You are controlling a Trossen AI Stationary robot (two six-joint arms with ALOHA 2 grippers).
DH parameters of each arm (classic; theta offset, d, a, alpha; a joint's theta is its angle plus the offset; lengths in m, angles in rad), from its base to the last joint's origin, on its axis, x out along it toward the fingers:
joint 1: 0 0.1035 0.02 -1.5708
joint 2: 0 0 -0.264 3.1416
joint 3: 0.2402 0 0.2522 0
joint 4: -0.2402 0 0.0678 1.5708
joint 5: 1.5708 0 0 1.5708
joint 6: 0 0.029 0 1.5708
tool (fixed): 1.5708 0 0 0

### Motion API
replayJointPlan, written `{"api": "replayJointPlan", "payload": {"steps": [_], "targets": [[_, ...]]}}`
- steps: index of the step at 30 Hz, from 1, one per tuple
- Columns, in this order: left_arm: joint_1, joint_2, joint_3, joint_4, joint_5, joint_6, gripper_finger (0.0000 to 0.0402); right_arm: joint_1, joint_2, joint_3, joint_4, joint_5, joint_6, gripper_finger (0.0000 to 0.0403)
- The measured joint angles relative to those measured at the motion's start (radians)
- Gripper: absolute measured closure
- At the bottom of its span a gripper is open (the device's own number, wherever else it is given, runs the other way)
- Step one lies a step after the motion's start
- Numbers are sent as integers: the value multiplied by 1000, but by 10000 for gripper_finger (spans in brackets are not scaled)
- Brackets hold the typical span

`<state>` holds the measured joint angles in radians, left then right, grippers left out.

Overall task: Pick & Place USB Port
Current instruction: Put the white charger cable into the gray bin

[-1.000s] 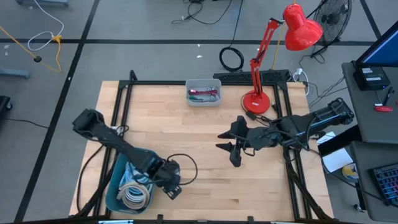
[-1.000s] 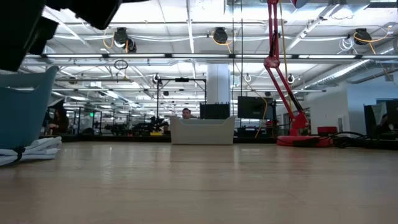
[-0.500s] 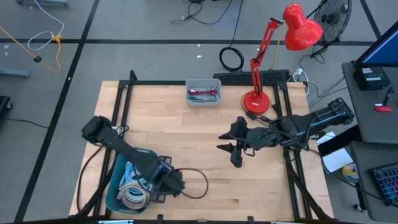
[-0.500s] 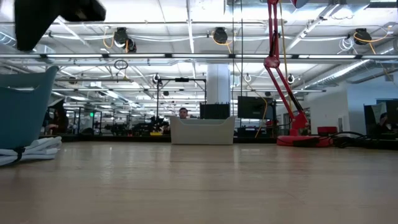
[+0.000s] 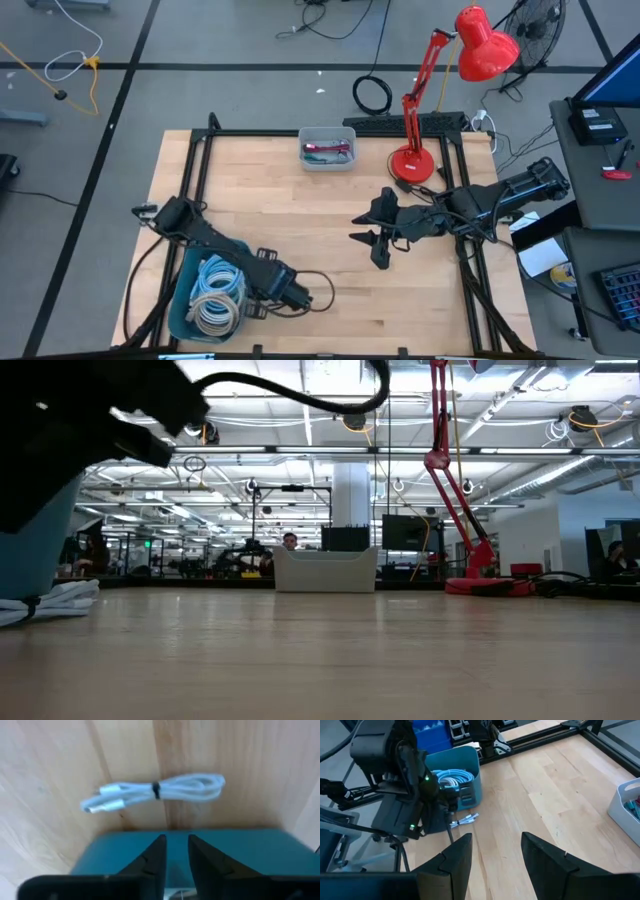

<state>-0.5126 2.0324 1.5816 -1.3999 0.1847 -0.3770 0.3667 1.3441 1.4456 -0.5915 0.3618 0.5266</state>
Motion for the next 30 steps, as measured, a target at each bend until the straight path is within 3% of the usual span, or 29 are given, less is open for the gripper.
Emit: {"api": "replayJointPlan", "payload": {"steps": [9, 30], "targets": [[21, -5, 0, 80, 47, -23, 396, 1, 0, 0, 0, 0, 0, 241], [48, -1, -1, 145, 86, -1, 401, 2, 0, 0, 7, 0, -15, 241]]}}
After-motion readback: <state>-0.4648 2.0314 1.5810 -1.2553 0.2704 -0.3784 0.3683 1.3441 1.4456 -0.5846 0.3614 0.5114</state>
